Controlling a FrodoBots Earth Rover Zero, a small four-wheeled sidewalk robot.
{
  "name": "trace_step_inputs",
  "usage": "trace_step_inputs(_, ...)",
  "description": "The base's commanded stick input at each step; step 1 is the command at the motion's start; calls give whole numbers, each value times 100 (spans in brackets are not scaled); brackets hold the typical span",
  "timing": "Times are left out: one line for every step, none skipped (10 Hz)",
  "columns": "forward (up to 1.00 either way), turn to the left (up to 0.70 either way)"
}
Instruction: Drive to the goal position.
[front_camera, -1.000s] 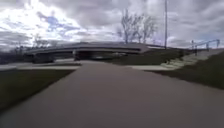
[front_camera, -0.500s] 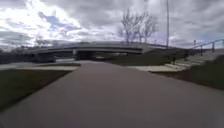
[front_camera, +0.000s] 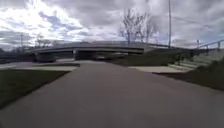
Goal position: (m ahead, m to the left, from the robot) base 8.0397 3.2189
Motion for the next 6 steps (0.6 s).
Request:
trace_step_inputs(100, 22)
trace_step_inputs(100, 27)
trace_step_inputs(100, 14)
trace_step_inputs(100, 0)
trace_step_inputs(100, 0)
trace_step_inputs(100, 10)
